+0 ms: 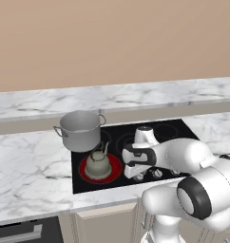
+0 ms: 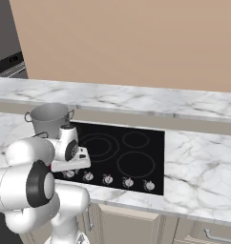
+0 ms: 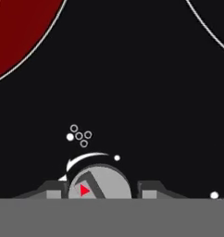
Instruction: Pick the kettle from the counter and place it on a stove burner. Then turn the burner on.
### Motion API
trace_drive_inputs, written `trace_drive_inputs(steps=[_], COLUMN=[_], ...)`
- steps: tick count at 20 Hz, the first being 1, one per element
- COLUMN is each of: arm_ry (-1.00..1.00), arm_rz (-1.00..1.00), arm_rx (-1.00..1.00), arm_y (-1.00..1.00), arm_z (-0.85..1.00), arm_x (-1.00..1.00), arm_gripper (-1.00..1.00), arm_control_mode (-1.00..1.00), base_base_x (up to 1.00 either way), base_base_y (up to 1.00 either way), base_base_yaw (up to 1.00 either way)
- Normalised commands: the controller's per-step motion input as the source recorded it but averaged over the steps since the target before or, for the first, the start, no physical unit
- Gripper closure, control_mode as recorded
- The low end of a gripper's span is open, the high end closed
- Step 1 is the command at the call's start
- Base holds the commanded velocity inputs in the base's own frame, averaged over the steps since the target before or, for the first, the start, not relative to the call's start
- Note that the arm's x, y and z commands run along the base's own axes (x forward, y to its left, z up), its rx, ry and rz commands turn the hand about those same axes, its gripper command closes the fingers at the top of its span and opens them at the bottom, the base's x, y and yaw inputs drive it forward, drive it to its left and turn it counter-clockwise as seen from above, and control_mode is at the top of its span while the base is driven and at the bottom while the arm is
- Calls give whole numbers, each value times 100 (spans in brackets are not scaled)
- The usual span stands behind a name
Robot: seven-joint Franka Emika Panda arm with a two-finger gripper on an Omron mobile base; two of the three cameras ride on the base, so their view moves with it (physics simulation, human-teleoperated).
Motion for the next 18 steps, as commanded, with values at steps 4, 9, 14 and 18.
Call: trace_drive_inputs(steps=[4, 9, 14, 18], arm_ry=[2, 0, -2, -6], arm_rz=[34, 20, 4, 0], arm_rx=[9, 1, 1, 8], arm_y=[-1, -6, -11, -13], arm_z=[-32, -1, 4, 47], arm_x=[-12, 0, -16, -23], arm_gripper=[100, 100, 100, 100], arm_control_mode=[-100, -100, -100, -100], base_base_x=[0, 0, 0, 0], base_base_y=[0, 0, 0, 0], base_base_yaw=[0, 0, 0, 0])
